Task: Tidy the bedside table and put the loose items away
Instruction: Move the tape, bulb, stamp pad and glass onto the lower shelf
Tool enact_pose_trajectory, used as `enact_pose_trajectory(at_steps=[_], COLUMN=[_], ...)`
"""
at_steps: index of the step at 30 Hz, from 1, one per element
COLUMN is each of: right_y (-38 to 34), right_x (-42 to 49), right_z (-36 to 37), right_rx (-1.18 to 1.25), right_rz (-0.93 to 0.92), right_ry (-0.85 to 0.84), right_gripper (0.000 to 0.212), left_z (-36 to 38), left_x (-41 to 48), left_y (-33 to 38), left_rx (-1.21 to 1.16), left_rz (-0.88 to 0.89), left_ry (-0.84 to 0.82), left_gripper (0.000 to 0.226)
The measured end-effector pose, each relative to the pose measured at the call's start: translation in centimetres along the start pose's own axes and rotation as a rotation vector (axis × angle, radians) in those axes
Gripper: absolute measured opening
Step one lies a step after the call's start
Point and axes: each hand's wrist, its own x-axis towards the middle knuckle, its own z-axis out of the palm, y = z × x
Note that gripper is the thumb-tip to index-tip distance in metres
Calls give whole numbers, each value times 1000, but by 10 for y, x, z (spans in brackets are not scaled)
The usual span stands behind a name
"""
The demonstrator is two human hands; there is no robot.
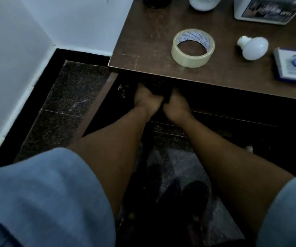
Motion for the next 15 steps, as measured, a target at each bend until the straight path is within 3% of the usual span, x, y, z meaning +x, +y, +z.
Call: enact_pose_trajectory(at_steps=[2,5,9,13,15], right_y=[4,8,1,-15,-24], right_x=[-27,-61,-92,-102,-93], right_z=[-9,-26,-51,-101,-132], right_rx=[13,-73,-70,78,108], right_rz=[-110,-217,-376,-453,-470], right_ry=[100,226,370,670,829], right_gripper=[43,36,25,16,17], left_z=[5,12,12,11,9], left_x=[-16,-41,-82,-107,-106], left_y=[-2,1,11,27,39], left_rx=[-2,69,192,408,496], left_rz=[19,45,312,731,839], left_ry=[9,89,212,365,402], left_gripper=[76,50,12,22,33])
